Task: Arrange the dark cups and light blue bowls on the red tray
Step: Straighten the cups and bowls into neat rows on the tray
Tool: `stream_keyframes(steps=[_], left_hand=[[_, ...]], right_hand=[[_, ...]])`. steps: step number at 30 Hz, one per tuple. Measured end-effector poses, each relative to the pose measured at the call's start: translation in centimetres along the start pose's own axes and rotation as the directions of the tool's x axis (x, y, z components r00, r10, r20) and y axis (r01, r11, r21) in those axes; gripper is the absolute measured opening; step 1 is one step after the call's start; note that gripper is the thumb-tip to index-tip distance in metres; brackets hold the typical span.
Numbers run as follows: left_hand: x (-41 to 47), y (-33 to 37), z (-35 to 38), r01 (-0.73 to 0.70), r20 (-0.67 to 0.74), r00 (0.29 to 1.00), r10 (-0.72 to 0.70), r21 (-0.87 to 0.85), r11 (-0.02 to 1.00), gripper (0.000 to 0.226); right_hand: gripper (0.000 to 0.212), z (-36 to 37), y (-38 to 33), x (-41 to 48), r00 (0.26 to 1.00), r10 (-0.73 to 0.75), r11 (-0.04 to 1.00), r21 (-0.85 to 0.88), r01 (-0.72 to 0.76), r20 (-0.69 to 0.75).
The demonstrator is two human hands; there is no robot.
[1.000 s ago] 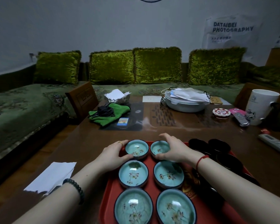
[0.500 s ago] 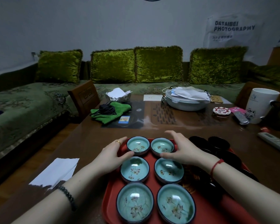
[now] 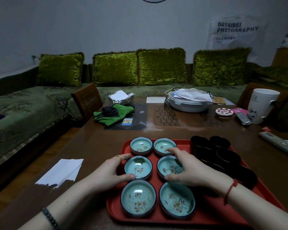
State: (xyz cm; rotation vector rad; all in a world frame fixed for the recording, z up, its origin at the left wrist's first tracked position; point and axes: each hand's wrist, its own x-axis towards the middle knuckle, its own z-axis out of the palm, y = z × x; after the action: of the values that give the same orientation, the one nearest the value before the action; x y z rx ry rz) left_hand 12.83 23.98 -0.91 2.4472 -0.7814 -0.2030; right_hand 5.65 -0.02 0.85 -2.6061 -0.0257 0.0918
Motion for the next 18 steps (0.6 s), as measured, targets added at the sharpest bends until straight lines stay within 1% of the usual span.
stream_keyframes(steps=[14, 18], left_hand=[[0.4, 0.5, 0.7, 0.037, -0.044, 0.998, -0.035, 0.033, 0.999, 0.074], [0.5, 0.5, 0.8, 0.043, -0.047, 0.998, -0.042, 0.021, 0.999, 0.074]], right_hand=[[0.088, 1.0, -0.1, 1.4, 0.995, 0.035, 0.999, 0.04, -0.031, -0.094], [0.087, 1.1, 0.1, 1.6, 0.994, 0.036, 0.998, 0.053, -0.031, -0.099]])
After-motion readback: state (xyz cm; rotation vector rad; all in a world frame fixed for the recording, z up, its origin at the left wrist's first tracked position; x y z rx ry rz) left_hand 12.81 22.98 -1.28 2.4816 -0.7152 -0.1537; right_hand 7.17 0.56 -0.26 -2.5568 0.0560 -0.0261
